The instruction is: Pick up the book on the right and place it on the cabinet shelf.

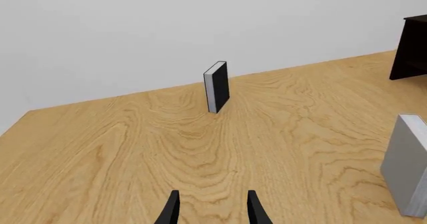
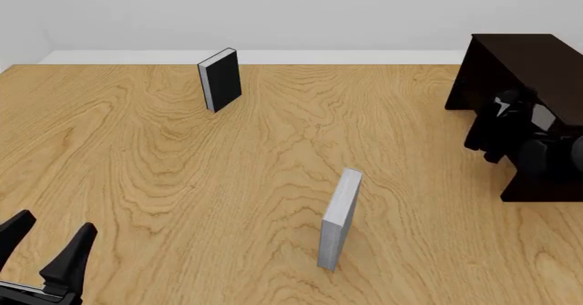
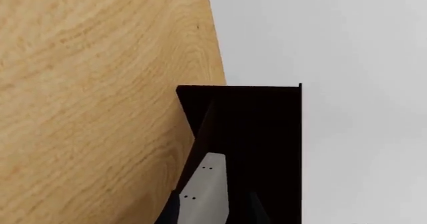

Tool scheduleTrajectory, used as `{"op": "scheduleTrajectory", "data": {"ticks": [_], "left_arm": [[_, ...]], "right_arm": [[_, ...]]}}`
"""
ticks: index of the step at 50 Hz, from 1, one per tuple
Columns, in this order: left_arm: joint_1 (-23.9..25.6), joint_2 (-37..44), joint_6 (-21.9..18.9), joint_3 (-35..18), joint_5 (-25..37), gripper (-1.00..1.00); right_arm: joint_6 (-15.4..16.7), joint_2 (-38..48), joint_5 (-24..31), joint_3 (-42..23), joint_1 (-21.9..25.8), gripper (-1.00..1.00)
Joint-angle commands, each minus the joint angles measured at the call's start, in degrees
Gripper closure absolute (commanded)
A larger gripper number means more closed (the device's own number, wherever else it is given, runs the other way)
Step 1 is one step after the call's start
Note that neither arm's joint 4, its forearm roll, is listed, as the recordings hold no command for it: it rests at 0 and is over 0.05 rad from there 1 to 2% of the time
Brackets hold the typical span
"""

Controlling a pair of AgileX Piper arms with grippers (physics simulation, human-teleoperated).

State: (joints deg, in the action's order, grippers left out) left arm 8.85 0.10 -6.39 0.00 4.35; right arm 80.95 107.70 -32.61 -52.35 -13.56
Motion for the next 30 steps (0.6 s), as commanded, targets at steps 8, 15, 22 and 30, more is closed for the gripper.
{"op": "scheduleTrajectory", "data": {"ticks": [8, 15, 22, 30], "left_arm": [[0.1, 0.0, -0.1, 0.0, -0.2, -1.0], [0.0, 0.0, -0.2, 0.0, -0.1, -1.0], [0.0, 0.0, -0.2, 0.0, 0.0, -1.0], [0.0, 0.0, -0.4, 0.0, 0.0, -1.0]], "right_arm": [[-1.2, 1.1, 1.9, -4.1, 2.5, -1.0], [-1.4, 1.5, 2.2, -4.8, 3.6, -1.0], [-1.7, 1.8, 2.9, -5.7, 4.7, -1.0], [-2.0, 2.5, 3.1, -6.3, 6.1, -1.0]]}}
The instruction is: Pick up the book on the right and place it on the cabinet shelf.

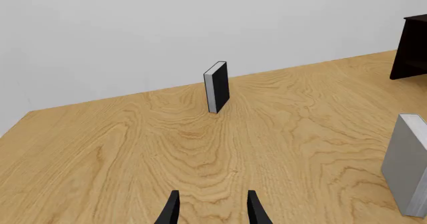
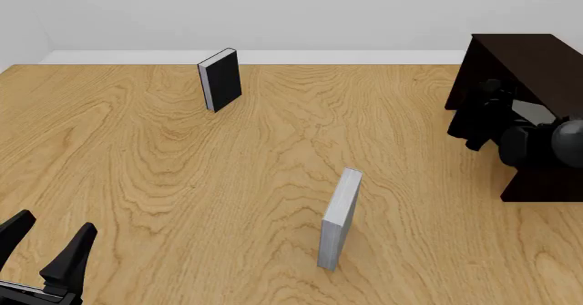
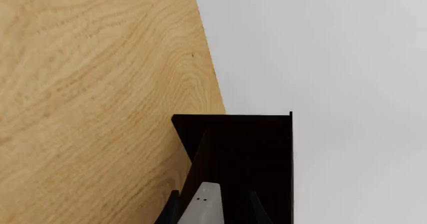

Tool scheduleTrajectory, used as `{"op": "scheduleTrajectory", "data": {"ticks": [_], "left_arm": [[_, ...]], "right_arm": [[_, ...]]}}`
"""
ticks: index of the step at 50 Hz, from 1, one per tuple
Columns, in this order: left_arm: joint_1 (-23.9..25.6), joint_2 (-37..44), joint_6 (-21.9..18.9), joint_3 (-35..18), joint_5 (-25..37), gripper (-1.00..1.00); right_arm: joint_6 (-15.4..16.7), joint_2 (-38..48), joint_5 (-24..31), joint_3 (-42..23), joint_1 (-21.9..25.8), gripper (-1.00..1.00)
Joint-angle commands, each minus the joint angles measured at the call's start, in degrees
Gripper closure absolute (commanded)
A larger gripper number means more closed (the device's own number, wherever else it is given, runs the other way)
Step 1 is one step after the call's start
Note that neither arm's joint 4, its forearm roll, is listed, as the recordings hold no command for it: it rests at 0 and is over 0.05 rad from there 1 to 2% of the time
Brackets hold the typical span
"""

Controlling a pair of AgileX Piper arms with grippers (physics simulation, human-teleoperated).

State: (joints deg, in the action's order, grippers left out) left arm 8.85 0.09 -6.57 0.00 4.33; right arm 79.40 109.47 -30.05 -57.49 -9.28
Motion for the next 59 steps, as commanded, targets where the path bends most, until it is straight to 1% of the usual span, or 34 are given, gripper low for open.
{"op": "scheduleTrajectory", "data": {"ticks": [1, 16, 18, 21, 24, 26, 27, 29, 30, 33, 36, 38, 40, 41, 42, 45, 46, 48, 49, 51, 52, 54, 58, 59], "left_arm": [[0.0, 0.0, -0.2, 0.0, 0.0, -1.0], [0.0, 0.0, -0.3, 0.0, 0.1, -1.0], [0.0, 0.0, -0.2, 0.0, 0.1, -1.0], [0.1, 0.0, -0.3, 0.0, 0.0, -1.0], [0.2, 0.0, -0.3, 0.0, 0.0, -1.0], [0.1, 0.0, -0.3, 0.0, -0.1, -1.0], [0.1, 0.0, -0.3, 0.0, 0.0, -1.0], [0.1, 0.0, -0.3, 0.0, -0.1, -1.0], [0.1, 0.0, -0.2, 0.0, -0.2, -1.0], [0.0, 0.0, -0.3, 0.0, -0.3, -1.0], [0.0, 0.0, -0.2, 0.0, -0.5, -1.0], [0.0, 0.0, -0.2, 0.0, -0.6, -1.0], [0.0, 0.0, -0.2, 0.0, -0.6, -1.0], [0.1, 0.0, -0.1, 0.0, -0.7, -1.0], [0.1, 0.0, -0.1, 0.0, -0.7, -1.0], [0.1, 0.0, 0.0, 0.0, -0.8, -1.0], [0.0, 0.0, 0.0, 0.0, -0.8, -1.0], [0.0, 0.0, 0.0, 0.0, -0.9, -1.0], [0.0, 0.0, 0.0, 0.0, -1.0, -1.0], [-0.1, 0.0, 0.0, 0.0, -1.0, -1.0], [0.0, 0.0, -0.1, 0.0, -1.0, -1.0], [0.0, 0.0, 0.0, 0.0, -0.9, -1.0], [0.2, 0.1, 0.0, 0.0, -0.9, -1.0], [0.2, 0.1, 0.0, 0.0, -0.9, -1.0]], "right_arm": [[-0.5, 0.8, 0.6, -1.3, 1.9, -1.0], [-2.0, -0.7, 2.6, -2.5, 4.6, -1.0], [-2.7, -1.6, 3.2, -2.8, 5.2, -1.0], [-2.8, -3.1, 4.0, -2.8, 6.0, -1.0], [-4.2, -5.8, 5.4, -2.7, 7.5, -1.0], [-4.5, -7.0, 6.3, -2.4, 8.1, -1.0], [-5.7, -8.0, 7.0, -2.6, 8.4, -1.0], [-5.9, -9.0, 8.0, -2.5, 8.7, -1.0], [-6.9, -10.2, 8.7, -2.8, 9.2, -1.0], [-7.2, -11.6, 9.7, -2.5, 9.0, -1.0], [-9.0, -13.8, 11.4, -2.5, 8.7, -1.0], [-9.3, -14.7, 12.2, -2.0, 9.1, -1.0], [-10.6, -16.0, 13.1, -2.0, 8.6, -1.0], [-10.7, -16.4, 13.4, -1.8, 8.7, -1.0], [-12.7, -17.6, 14.8, -2.3, 8.9, -1.0], [-14.8, -19.2, 16.6, -2.7, 8.5, -1.0], [-14.6, -20.0, 16.8, -2.0, 8.6, -1.0], [-16.6, -21.5, 18.0, -2.2, 8.1, -1.0], [-16.1, -22.1, 17.9, -1.4, 8.2, -1.0], [-18.1, -23.8, 19.5, -1.3, 7.8, -1.0], [-17.9, -24.5, 19.6, -0.7, 7.7, -1.0], [-19.3, -25.9, 20.8, -0.6, 7.3, -1.0], [-20.2, -27.7, 21.8, 0.0, 6.9, -1.0], [-21.0, -28.3, 22.4, 0.0, 6.7, -1.0]]}}
